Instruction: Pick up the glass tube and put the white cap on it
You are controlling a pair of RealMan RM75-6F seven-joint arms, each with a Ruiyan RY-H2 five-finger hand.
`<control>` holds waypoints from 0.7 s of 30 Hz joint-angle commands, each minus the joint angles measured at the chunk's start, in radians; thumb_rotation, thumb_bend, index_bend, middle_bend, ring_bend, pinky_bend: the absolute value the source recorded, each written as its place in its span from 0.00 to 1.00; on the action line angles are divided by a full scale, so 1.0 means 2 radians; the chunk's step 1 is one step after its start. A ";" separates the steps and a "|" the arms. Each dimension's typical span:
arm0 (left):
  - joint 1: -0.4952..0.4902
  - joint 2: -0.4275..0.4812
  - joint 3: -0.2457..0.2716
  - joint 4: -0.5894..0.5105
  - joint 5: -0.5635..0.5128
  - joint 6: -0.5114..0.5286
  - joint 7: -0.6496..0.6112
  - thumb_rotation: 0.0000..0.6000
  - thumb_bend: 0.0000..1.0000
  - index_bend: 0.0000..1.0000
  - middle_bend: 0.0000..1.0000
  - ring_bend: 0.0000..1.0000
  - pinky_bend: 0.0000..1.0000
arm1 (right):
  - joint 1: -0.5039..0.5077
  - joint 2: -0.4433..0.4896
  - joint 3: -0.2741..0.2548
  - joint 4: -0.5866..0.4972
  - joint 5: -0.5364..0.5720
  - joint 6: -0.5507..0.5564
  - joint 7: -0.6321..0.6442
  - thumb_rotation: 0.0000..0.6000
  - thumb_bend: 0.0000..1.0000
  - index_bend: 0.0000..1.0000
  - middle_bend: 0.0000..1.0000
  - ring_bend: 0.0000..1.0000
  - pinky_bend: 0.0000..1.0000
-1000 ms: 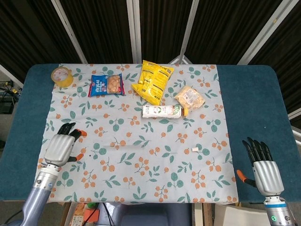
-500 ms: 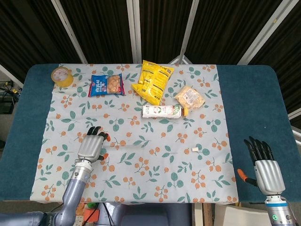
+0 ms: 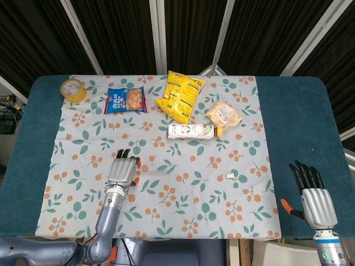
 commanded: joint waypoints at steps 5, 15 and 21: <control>-0.019 -0.023 -0.005 0.021 -0.019 0.006 0.014 1.00 0.38 0.46 0.41 0.11 0.09 | 0.000 0.001 0.000 -0.001 -0.001 0.000 0.003 1.00 0.28 0.00 0.00 0.00 0.00; -0.036 -0.045 -0.014 0.033 -0.046 0.014 0.024 1.00 0.39 0.48 0.41 0.11 0.09 | 0.001 -0.001 0.001 -0.005 0.000 0.001 0.000 1.00 0.27 0.00 0.00 0.00 0.00; -0.042 -0.051 -0.015 0.040 -0.055 0.021 0.028 1.00 0.40 0.50 0.42 0.11 0.08 | 0.000 0.000 0.001 -0.006 0.001 0.002 0.002 1.00 0.27 0.00 0.00 0.00 0.00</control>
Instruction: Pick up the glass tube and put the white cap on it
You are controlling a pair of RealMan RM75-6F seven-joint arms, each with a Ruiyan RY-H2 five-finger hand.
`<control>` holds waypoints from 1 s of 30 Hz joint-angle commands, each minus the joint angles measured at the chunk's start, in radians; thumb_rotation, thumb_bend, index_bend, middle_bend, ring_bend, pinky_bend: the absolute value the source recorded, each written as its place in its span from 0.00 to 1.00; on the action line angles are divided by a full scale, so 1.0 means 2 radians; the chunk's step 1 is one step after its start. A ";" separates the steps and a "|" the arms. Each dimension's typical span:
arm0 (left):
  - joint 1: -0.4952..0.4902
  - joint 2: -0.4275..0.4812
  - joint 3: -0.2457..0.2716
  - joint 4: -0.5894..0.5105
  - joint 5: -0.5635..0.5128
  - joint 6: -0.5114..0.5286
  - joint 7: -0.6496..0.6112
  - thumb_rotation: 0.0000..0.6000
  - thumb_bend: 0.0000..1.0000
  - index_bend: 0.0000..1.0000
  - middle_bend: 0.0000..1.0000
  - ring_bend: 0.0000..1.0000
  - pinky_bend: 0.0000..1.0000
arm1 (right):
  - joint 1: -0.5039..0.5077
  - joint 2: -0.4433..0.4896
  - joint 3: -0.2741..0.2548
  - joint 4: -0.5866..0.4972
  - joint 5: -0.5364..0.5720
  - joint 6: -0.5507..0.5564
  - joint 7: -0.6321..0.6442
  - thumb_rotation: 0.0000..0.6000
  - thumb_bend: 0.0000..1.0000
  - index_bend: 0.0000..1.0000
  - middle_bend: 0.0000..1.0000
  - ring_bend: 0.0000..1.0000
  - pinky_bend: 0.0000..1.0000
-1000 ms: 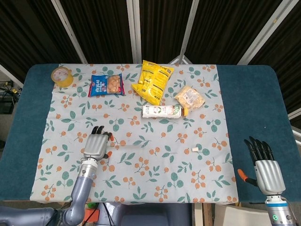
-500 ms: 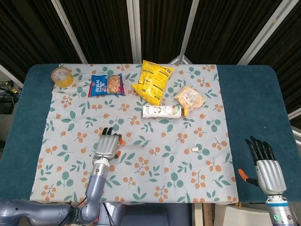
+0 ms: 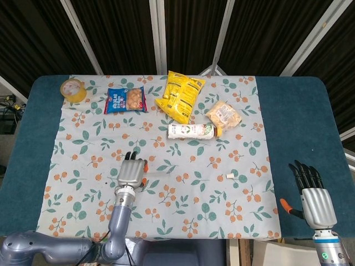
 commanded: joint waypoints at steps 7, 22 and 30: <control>-0.004 -0.002 0.000 0.009 -0.011 0.004 0.002 1.00 0.40 0.50 0.42 0.11 0.08 | 0.000 0.000 0.000 -0.001 0.000 0.001 0.002 1.00 0.28 0.00 0.00 0.00 0.00; -0.008 -0.009 0.012 0.024 0.002 0.001 -0.017 1.00 0.50 0.59 0.55 0.14 0.08 | -0.001 0.000 -0.001 0.001 -0.003 0.002 0.006 1.00 0.27 0.00 0.00 0.00 0.00; 0.000 0.005 0.024 0.030 0.047 0.002 -0.052 1.00 0.62 0.68 0.65 0.19 0.08 | -0.001 -0.002 -0.001 0.001 -0.004 0.003 0.005 1.00 0.28 0.00 0.00 0.00 0.00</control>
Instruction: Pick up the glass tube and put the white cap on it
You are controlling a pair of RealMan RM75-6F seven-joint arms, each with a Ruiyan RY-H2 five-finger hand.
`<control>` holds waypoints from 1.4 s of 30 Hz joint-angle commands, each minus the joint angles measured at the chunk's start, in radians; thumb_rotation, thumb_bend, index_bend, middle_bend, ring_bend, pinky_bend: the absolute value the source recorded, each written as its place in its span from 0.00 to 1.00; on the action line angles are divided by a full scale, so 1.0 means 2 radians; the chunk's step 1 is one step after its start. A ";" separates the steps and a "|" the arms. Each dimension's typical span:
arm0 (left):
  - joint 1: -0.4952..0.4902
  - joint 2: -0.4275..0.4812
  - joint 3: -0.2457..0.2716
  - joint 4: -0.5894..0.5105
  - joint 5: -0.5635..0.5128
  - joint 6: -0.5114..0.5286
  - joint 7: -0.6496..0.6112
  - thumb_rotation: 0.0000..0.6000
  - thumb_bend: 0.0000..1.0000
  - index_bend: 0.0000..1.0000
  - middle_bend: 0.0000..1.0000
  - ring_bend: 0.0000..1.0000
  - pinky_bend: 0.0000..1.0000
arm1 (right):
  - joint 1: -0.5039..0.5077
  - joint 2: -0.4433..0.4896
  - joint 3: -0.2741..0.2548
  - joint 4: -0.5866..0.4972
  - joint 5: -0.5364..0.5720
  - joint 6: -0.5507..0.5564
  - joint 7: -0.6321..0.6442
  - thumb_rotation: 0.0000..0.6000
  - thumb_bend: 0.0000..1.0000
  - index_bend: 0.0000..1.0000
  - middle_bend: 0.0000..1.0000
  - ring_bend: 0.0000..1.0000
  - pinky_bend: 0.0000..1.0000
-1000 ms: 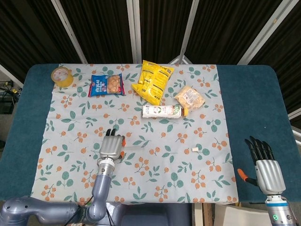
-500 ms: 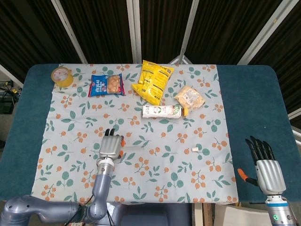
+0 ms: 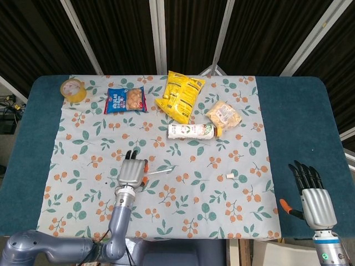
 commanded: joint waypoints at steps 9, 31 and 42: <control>0.013 0.043 -0.006 -0.021 0.035 -0.007 -0.048 1.00 0.67 0.68 0.66 0.19 0.09 | -0.001 -0.001 -0.001 0.001 -0.004 0.003 -0.006 1.00 0.27 0.00 0.00 0.00 0.00; 0.063 0.174 0.011 -0.025 0.210 -0.054 -0.322 1.00 0.71 0.68 0.66 0.19 0.09 | 0.021 -0.016 0.010 -0.003 0.000 -0.023 -0.066 1.00 0.28 0.00 0.00 0.00 0.00; 0.059 0.237 -0.014 -0.030 0.238 -0.087 -0.413 1.00 0.73 0.69 0.66 0.19 0.09 | 0.080 -0.071 0.042 -0.017 0.064 -0.107 -0.169 1.00 0.27 0.00 0.00 0.00 0.00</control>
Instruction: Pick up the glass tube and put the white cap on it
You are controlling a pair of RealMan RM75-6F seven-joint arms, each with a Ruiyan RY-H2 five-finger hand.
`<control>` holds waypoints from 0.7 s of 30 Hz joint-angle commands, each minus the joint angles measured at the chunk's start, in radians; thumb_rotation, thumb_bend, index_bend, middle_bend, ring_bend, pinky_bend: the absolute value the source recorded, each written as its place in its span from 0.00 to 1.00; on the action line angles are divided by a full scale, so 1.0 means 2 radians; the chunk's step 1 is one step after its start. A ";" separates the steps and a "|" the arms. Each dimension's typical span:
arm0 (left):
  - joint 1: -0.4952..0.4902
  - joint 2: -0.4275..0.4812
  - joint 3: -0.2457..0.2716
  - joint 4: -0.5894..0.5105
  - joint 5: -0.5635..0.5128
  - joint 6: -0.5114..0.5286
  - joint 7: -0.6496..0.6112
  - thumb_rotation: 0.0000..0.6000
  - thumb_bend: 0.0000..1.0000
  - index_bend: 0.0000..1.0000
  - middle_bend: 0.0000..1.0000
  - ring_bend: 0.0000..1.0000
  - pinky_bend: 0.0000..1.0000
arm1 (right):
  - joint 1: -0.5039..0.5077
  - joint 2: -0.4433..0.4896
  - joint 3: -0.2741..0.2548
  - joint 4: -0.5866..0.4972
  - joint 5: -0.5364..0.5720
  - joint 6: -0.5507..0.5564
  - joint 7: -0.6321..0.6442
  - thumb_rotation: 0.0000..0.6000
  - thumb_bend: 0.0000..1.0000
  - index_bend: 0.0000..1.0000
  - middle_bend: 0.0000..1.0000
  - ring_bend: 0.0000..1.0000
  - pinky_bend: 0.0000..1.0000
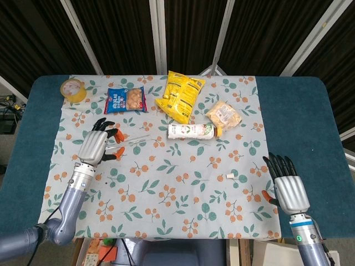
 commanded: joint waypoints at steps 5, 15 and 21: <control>-0.009 0.023 -0.018 -0.002 0.005 -0.021 -0.033 1.00 0.73 0.69 0.66 0.19 0.08 | 0.040 -0.051 0.018 0.006 0.052 -0.051 -0.063 1.00 0.28 0.06 0.00 0.00 0.00; -0.014 0.036 -0.024 0.000 0.008 -0.030 -0.056 1.00 0.73 0.69 0.66 0.19 0.09 | 0.078 -0.108 0.022 0.041 0.081 -0.085 -0.110 1.00 0.27 0.33 0.06 0.00 0.00; -0.013 0.040 -0.020 0.005 0.013 -0.032 -0.069 1.00 0.73 0.69 0.66 0.19 0.08 | 0.099 -0.138 0.026 0.075 0.086 -0.096 -0.124 1.00 0.27 0.39 0.08 0.00 0.00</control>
